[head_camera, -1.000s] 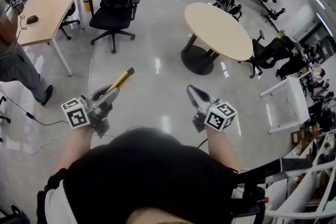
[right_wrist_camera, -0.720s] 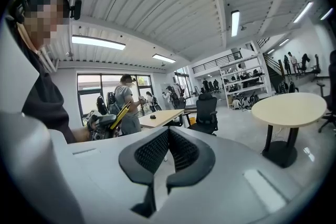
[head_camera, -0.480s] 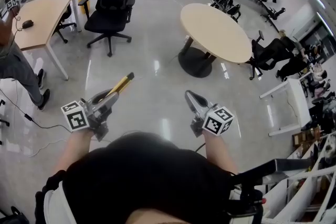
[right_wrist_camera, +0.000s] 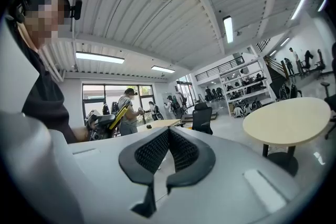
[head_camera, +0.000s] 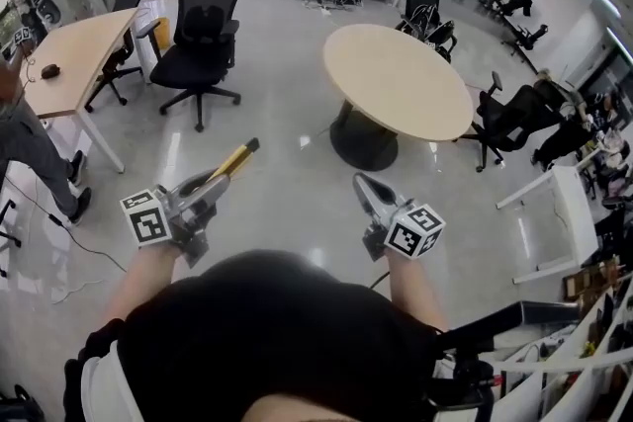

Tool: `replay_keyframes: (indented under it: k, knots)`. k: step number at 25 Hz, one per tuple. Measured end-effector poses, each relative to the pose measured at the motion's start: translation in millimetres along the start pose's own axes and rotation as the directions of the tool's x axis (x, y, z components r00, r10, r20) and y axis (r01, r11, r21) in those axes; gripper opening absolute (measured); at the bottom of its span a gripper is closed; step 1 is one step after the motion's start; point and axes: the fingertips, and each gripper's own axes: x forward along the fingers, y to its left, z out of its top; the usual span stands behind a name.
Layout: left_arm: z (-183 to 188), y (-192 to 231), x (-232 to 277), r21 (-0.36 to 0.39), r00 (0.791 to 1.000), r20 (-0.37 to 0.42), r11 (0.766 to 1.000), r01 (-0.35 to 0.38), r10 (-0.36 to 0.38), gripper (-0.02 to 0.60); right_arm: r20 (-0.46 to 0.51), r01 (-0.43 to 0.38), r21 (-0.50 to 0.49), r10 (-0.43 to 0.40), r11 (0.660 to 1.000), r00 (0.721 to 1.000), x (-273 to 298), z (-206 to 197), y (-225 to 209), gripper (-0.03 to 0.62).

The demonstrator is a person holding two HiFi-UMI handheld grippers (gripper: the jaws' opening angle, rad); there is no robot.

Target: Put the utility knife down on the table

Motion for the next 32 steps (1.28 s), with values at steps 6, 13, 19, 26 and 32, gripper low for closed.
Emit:
replay_keyframes:
  k: [6,13,19,26,32]
  knots:
    - [-21,-13,72,0.015,0.999,-0.044,1.0,0.005,-0.004,0.074,0.034,0.018,0.053,-0.02,0.998,0.999,-41,3,-64,0.015]
    - [-27,-3,118,0.0,0.997,-0.082,1.0,0.015,-0.015,0.074,0.03,0.044,0.113,-0.047,0.993,0.998,-52,-6,-104,0.014]
    - [-22,25,133,-0.046,0.994,-0.101,0.999,0.028,-0.033,0.074,0.008,0.079,0.12,-0.081,0.99,0.997,-38,-3,-118,0.015]
    - [15,104,153,-0.1,0.99,-0.093,0.99,0.099,-0.108,0.074,-0.014,0.157,0.094,-0.156,0.983,0.988,29,6,-147,0.015]
    - [95,189,148,-0.064,0.989,-0.077,0.991,0.118,-0.123,0.074,-0.005,0.14,0.039,-0.14,0.989,0.99,143,34,-154,0.015]
